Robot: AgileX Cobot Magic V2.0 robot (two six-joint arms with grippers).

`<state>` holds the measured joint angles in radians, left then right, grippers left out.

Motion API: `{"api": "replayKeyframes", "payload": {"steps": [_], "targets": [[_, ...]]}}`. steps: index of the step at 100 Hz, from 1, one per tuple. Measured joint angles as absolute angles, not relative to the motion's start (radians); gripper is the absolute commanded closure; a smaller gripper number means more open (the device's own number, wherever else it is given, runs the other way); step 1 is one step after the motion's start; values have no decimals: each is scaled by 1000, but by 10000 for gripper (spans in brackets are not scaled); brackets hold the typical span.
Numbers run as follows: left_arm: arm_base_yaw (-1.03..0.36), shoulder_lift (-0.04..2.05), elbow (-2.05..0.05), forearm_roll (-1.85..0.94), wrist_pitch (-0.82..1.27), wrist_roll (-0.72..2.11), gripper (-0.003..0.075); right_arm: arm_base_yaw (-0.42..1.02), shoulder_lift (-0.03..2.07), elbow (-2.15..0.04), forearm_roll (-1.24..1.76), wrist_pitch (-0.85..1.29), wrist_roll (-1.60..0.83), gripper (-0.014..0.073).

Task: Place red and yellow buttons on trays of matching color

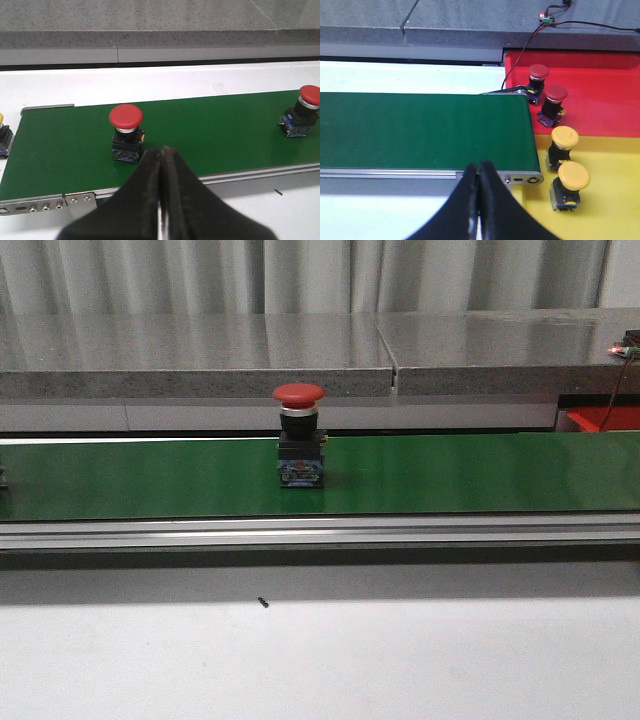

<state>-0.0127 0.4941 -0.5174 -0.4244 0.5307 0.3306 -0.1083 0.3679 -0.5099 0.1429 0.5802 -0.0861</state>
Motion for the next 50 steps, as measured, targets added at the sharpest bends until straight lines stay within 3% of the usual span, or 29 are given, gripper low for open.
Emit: {"api": "replayKeyframes", "payload": {"steps": [22,50], "targets": [[-13,490,-517,-424,529,331,741,-108,381,-517,154,572,-86,661],[-13,490,-516,-424,527,331,741,-65,578,-639,158,562,-86,657]]}}
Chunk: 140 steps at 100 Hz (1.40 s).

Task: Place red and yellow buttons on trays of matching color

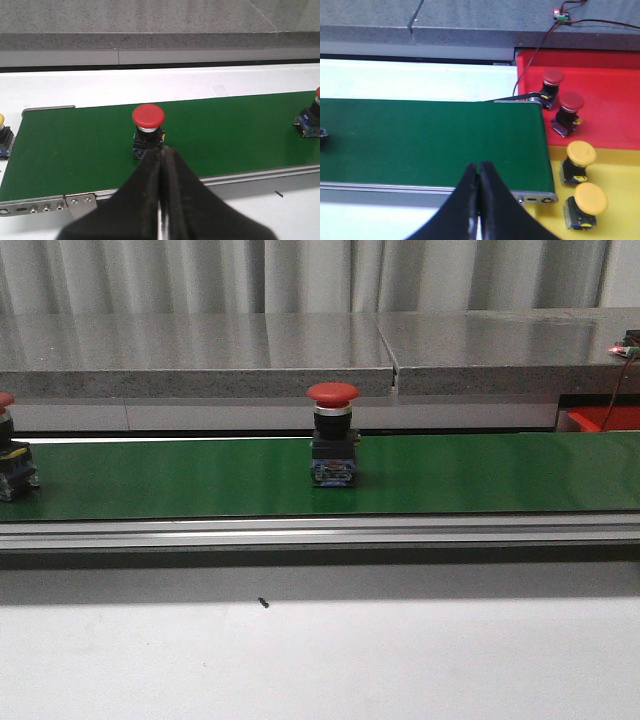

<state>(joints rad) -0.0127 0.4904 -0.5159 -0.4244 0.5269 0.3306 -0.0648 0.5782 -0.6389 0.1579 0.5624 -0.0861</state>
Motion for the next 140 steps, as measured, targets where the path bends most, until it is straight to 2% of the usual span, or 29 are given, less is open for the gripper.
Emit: {"api": "replayKeyframes", "payload": {"steps": [5,12,19,31,38,43,52,98,140], "targets": [[-13,490,-516,-424,527,331,741,-41,618,-668,158,569,-86,644],[-13,490,-516,-424,527,331,741,-10,677,-720,158,600,-86,574],[-13,490,-516,-424,527,331,741,18,745,-781,158,650,-88,439],[-13,490,-516,-424,527,331,741,65,868,-889,160,744,-88,111],[-13,490,-516,-424,527,331,741,92,941,-945,160,780,-88,-26],[-13,490,-516,-424,527,331,741,109,989,-981,160,801,-88,-76],[-13,490,-516,-424,527,331,741,140,1075,-1052,162,853,-88,-51],[-13,490,-516,-424,527,331,741,309,1457,-1350,195,1021,-81,-51],[-13,490,-516,-424,527,331,741,353,1668,-1427,174,1010,166,-51]]}}
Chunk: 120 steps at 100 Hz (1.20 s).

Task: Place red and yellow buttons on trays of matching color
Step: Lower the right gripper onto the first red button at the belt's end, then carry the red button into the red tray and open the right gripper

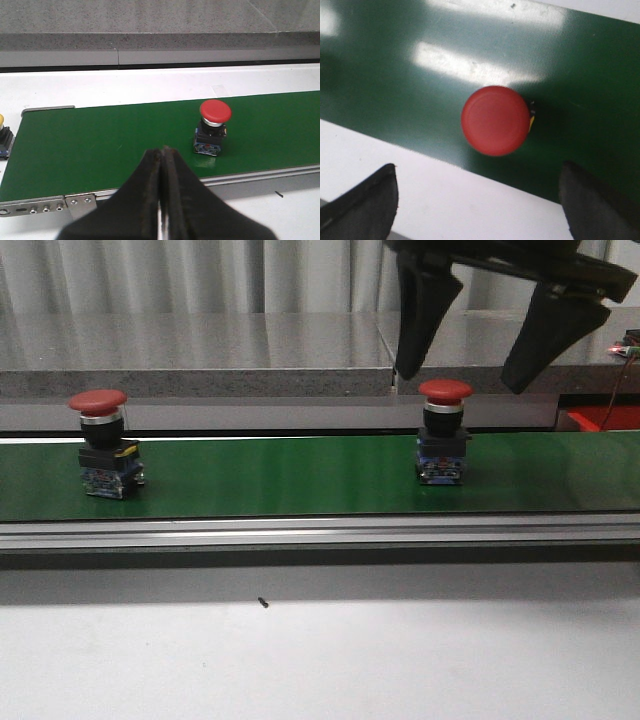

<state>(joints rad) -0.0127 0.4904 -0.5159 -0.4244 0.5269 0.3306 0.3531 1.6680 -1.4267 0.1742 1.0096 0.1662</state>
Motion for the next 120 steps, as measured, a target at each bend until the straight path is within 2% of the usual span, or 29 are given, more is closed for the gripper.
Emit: {"api": "replayKeyframes", "payload": {"steps": [13,20,25,29,30,31,32,39,47,68,82,120], "targets": [[-13,490,-516,-424,527,331,741,353,1721,-1427,117,958,193,-50],[-13,490,-516,-424,527,331,741,349,1744,-1427,98,938,197,-3],[-13,490,-516,-424,527,331,741,348,1759,-1427,93,931,198,76],[-13,490,-516,-424,527,331,741,346,1769,-1427,89,925,199,179],[-13,490,-516,-424,527,331,741,347,1769,-1427,89,923,199,179],[-13,490,-516,-424,527,331,741,347,1772,-1427,87,921,199,223],[-13,490,-516,-424,527,331,741,347,1774,-1427,88,920,199,223],[-13,490,-516,-424,527,331,741,345,1781,-1427,82,907,200,363],[-13,490,-516,-424,527,331,741,345,1781,-1427,70,891,200,438],[-13,490,-516,-424,527,331,741,329,1765,-1429,64,887,191,448],[-13,490,-516,-424,527,331,741,255,1707,-1429,64,896,147,448],[-13,490,-516,-424,527,331,741,-180,1614,-1429,58,904,51,448]]}}
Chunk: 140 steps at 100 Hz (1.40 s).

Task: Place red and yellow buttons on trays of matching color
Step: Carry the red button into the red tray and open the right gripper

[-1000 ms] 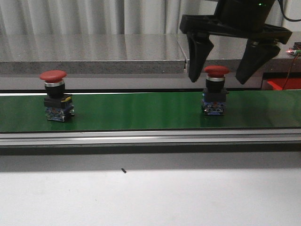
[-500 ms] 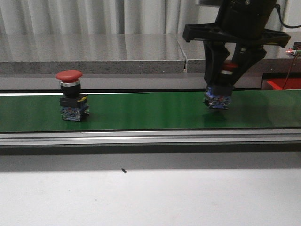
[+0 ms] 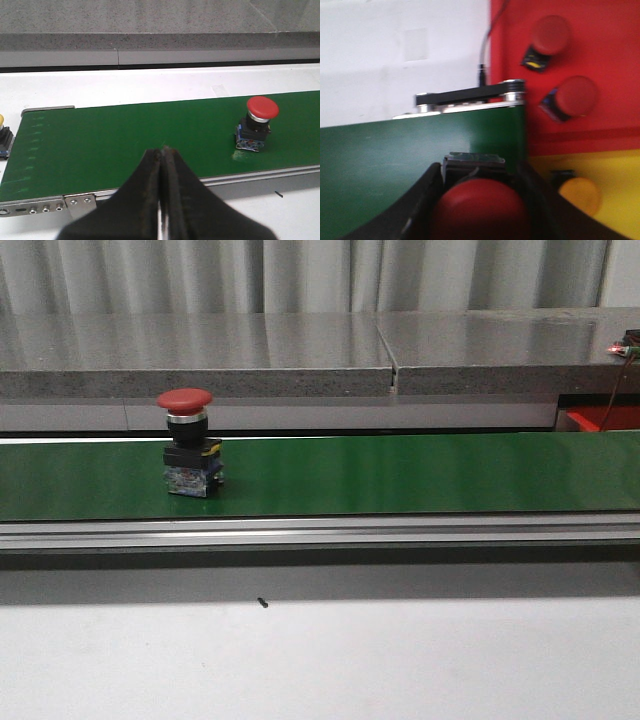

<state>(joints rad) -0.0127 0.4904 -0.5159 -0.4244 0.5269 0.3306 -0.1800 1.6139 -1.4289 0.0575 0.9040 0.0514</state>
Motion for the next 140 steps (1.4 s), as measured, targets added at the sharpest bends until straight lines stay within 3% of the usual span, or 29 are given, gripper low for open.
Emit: {"api": "replayKeyframes", "payload": {"steps": [25,51,129,140], "targets": [[-13,490,-516,-424,527,331,741,-361,1614,-1429,53,851,50,448],[-13,490,-516,-424,527,331,741,-446,1705,-1444,53,771,50,448],[-13,490,-516,-424,527,331,741,-467,2266,-1999,65,886,30,447],[-13,490,-516,-424,527,331,741,-459,2295,-2006,65,887,18,367]]}}
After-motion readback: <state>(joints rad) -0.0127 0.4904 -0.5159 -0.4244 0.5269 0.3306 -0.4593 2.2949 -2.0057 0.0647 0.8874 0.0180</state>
